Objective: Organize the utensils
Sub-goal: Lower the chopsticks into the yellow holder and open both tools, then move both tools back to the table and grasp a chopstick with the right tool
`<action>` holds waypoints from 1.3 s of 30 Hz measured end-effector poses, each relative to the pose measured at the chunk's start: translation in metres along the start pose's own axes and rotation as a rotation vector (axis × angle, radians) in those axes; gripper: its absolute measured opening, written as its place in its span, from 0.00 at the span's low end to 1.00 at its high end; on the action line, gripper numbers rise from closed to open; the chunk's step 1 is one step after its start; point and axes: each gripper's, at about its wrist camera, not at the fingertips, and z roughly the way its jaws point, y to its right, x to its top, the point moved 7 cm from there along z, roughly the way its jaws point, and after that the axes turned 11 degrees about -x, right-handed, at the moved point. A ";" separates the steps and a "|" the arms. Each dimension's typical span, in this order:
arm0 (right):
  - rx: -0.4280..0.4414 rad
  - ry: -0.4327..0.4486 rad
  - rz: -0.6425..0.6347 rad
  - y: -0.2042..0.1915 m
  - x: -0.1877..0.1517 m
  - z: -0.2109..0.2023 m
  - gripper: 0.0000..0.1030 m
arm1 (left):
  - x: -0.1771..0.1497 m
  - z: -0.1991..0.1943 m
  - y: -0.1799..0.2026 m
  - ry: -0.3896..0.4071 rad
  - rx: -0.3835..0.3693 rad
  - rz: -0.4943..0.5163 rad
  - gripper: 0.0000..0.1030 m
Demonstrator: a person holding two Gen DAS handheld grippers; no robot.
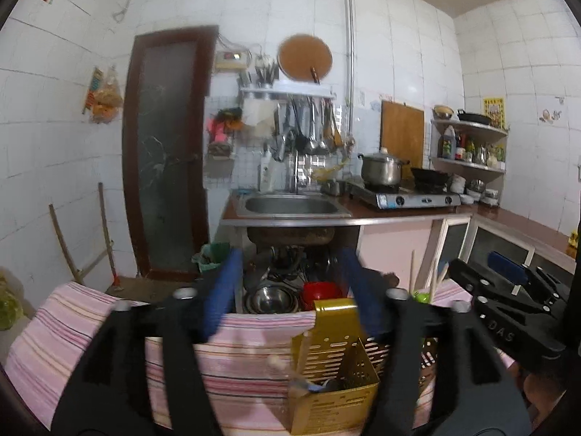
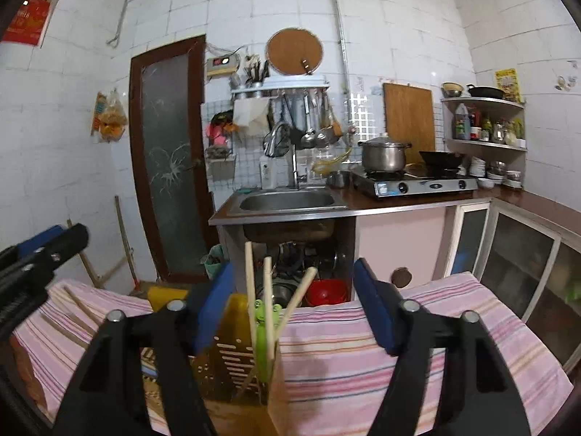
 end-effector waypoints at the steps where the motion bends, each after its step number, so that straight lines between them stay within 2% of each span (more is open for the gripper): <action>1: -0.007 -0.007 -0.002 0.003 0.000 -0.005 0.67 | 0.003 -0.010 0.000 0.004 0.009 0.007 0.79; 2: -0.015 -0.023 -0.002 0.007 -0.002 -0.015 0.67 | 0.006 -0.023 -0.001 0.005 0.024 0.017 0.88; 4: -0.028 -0.059 0.007 0.015 -0.014 -0.034 0.71 | 0.006 -0.042 -0.003 0.014 0.049 0.024 0.96; 8: -0.017 -0.148 -0.015 0.016 -0.057 -0.063 0.72 | -0.016 -0.071 -0.011 -0.047 0.078 0.014 0.95; 14: 0.027 -0.332 -0.107 -0.004 -0.146 -0.095 0.72 | -0.089 -0.104 -0.038 -0.197 0.145 -0.032 0.95; 17: 0.052 -0.409 -0.128 -0.013 -0.178 -0.104 0.72 | -0.124 -0.112 -0.050 -0.271 0.152 -0.079 0.95; 23: 0.093 -0.492 -0.208 -0.035 -0.206 -0.109 0.72 | -0.181 -0.118 -0.064 -0.413 0.171 -0.099 0.95; 26: 0.135 -0.534 -0.248 -0.052 -0.216 -0.109 0.72 | -0.200 -0.117 -0.064 -0.465 0.163 -0.105 0.95; 30: 0.143 -0.582 -0.315 -0.066 -0.234 -0.105 0.71 | -0.211 -0.114 -0.064 -0.505 0.170 -0.119 0.95; 32: 0.142 -0.596 -0.331 -0.072 -0.239 -0.103 0.66 | -0.213 -0.114 -0.068 -0.514 0.179 -0.121 0.95; 35: 0.152 -0.610 -0.338 -0.080 -0.238 -0.098 0.52 | -0.209 -0.112 -0.067 -0.522 0.185 -0.129 0.95; 37: 0.160 -0.618 -0.345 -0.086 -0.237 -0.094 0.38 | -0.209 -0.111 -0.066 -0.525 0.181 -0.135 0.95; 38: 0.162 -0.618 -0.347 -0.089 -0.236 -0.093 0.34 | -0.210 -0.112 -0.065 -0.529 0.179 -0.139 0.95; 39: 0.162 -0.619 -0.344 -0.089 -0.236 -0.091 0.25 | -0.211 -0.111 -0.063 -0.533 0.174 -0.143 0.95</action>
